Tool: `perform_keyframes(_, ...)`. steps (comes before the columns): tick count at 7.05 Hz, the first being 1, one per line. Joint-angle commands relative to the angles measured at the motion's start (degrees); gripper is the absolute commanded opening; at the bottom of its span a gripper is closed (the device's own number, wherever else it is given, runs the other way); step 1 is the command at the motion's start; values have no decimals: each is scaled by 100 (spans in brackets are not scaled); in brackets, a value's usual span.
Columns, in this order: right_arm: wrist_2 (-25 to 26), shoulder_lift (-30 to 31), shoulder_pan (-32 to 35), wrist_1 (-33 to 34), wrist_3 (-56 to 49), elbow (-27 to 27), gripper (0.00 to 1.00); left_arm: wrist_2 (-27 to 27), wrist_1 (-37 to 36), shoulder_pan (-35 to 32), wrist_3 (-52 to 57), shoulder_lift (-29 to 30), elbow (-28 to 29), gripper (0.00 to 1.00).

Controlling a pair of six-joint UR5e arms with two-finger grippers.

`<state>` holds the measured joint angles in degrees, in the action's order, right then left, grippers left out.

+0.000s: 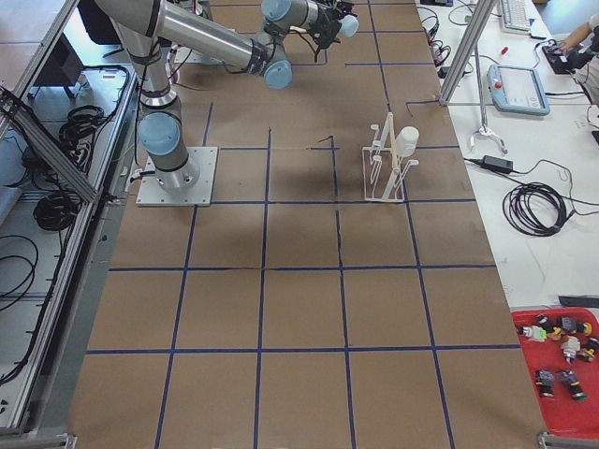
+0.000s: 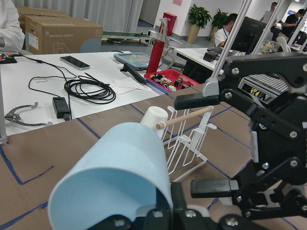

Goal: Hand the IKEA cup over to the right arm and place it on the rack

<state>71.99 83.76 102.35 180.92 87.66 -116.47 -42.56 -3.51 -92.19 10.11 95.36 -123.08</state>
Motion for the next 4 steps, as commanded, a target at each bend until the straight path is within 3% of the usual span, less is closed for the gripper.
perform_keyframes(1, -1, -175, 171, -65, -21, 71, 100, -7, 0, -1, 0, 0, 3, 2)
perform_keyframes(4, -1, -446, 320, -65, -12, 395, 100, -16, 0, -10, 0, 0, 3, 2)
